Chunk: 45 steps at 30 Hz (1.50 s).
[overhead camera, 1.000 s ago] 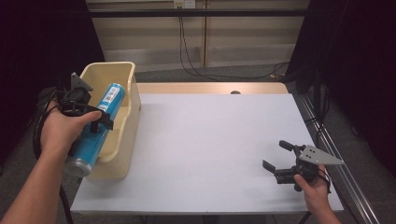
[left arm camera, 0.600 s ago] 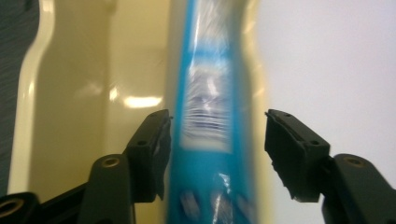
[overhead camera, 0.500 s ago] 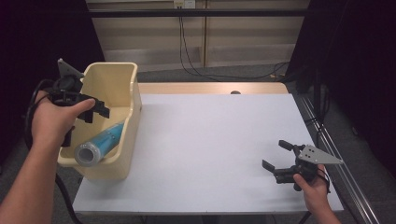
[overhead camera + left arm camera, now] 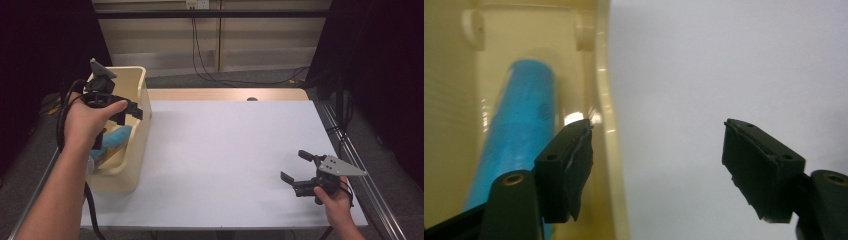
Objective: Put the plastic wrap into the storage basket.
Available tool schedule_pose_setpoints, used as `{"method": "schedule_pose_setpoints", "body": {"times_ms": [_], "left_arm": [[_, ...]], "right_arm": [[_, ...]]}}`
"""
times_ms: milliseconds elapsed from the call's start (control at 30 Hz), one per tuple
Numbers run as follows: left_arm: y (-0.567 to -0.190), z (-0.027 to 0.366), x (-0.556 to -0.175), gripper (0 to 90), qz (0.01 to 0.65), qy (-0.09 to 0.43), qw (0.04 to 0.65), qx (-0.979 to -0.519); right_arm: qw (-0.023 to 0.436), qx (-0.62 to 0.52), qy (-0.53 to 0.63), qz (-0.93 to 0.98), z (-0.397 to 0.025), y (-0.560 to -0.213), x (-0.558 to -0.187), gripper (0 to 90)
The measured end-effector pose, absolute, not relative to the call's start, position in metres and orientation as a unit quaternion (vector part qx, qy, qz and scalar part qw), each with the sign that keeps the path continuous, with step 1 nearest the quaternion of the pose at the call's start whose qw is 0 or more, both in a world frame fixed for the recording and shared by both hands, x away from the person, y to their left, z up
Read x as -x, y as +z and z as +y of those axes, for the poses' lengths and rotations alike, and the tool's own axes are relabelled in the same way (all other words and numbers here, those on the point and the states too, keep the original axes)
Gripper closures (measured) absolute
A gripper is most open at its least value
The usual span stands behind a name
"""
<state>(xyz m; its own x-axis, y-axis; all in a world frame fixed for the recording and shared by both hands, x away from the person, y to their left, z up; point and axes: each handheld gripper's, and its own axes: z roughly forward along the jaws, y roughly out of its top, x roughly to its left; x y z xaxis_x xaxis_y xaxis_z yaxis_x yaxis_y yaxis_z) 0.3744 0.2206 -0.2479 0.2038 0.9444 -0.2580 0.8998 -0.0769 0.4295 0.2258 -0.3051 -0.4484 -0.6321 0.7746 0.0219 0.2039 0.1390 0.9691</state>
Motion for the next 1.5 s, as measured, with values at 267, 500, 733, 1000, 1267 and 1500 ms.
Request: {"method": "schedule_pose_setpoints", "body": {"times_ms": [267, 500, 733, 1000, 1267, 1500], "left_arm": [[-0.258, 0.189, -0.377, 25.4, 0.599, 0.029, 0.273, -0.752], [-0.269, 0.170, -0.378, 23.9, 0.581, 0.021, 0.285, -0.762], [-0.281, 0.152, -0.376, 23.0, 0.561, 0.015, 0.280, -0.779], [-0.297, 0.137, -0.374, 22.0, 0.547, 0.002, 0.275, -0.791], [-0.311, 0.124, -0.370, 21.4, 0.536, -0.001, 0.267, -0.801], [-0.323, 0.117, -0.368, 21.2, 0.527, -0.008, 0.263, -0.808]], "right_arm": [[0.256, -0.346, 0.558, 0.709, -0.306, -0.448, -0.225, 0.9], [0.256, -0.347, 0.558, 0.709, -0.306, -0.448, -0.225, 0.9], [0.256, -0.346, 0.558, 0.710, -0.306, -0.448, -0.225, 0.9], [0.256, -0.346, 0.557, 0.710, -0.306, -0.448, -0.225, 0.9], [0.256, -0.345, 0.557, 0.710, -0.306, -0.449, -0.225, 0.9], [0.256, -0.347, 0.558, 0.709, -0.306, -0.449, -0.225, 0.9]]}}
